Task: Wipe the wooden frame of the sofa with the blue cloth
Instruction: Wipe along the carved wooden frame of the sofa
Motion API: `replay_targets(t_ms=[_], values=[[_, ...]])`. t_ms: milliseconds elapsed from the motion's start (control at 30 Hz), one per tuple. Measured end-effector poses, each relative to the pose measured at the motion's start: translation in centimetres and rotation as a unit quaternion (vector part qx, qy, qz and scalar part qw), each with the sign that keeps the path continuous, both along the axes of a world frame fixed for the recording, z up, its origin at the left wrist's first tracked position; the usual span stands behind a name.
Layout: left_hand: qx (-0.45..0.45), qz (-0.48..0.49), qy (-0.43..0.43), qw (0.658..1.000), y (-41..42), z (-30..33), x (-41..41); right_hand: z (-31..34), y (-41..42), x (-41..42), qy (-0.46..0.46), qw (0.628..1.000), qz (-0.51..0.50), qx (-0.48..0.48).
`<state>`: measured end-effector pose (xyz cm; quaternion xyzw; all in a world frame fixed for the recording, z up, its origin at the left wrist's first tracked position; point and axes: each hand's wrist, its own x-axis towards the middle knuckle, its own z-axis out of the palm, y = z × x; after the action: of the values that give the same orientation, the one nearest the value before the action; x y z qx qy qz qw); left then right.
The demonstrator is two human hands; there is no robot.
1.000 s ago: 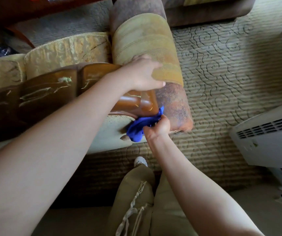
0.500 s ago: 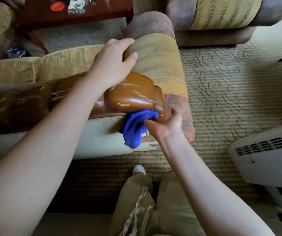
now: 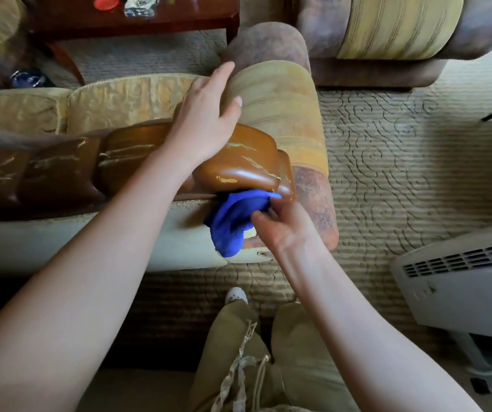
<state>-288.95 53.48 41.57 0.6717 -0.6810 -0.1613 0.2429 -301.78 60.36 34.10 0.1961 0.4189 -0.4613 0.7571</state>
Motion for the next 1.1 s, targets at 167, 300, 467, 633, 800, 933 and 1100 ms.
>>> replay_targets(t_ms=[167, 300, 467, 633, 800, 933, 1100], values=[[-0.029, 0.01, 0.012, 0.999, -0.2, -0.6, 0.0, -1.8, 0.0, -3.0, 0.245, 0.949, -0.051, -0.192], [-0.075, -0.003, -0.025, 0.997, -0.5, -1.8, -0.6, -2.2, -3.7, -3.1, 0.475, 0.811, 0.144, -0.308], [-0.151, 0.061, -0.124, 0.979, -0.2, -3.8, 0.2, -2.6, -8.7, -3.2, 0.486, 0.761, 0.289, -0.318], [-0.208, 0.078, -0.131, 0.966, 0.3, -4.6, 0.0, -1.1, -7.3, -3.3, 0.482, 0.756, 0.314, -0.311], [-0.248, 0.074, -0.134, 0.956, 0.4, -4.8, -0.1, -1.9, -1.6, -2.6, 0.505, 0.76, 0.239, -0.331], [-0.26, 0.071, -0.136, 0.953, 0.4, -4.9, 0.1, -4.0, 1.3, -0.2, 0.57, 0.742, 0.182, -0.303], [-0.279, 0.07, -0.143, 0.947, 0.2, -5.1, 0.0, -4.7, 2.5, 0.9, 0.595, 0.753, 0.105, -0.262]])
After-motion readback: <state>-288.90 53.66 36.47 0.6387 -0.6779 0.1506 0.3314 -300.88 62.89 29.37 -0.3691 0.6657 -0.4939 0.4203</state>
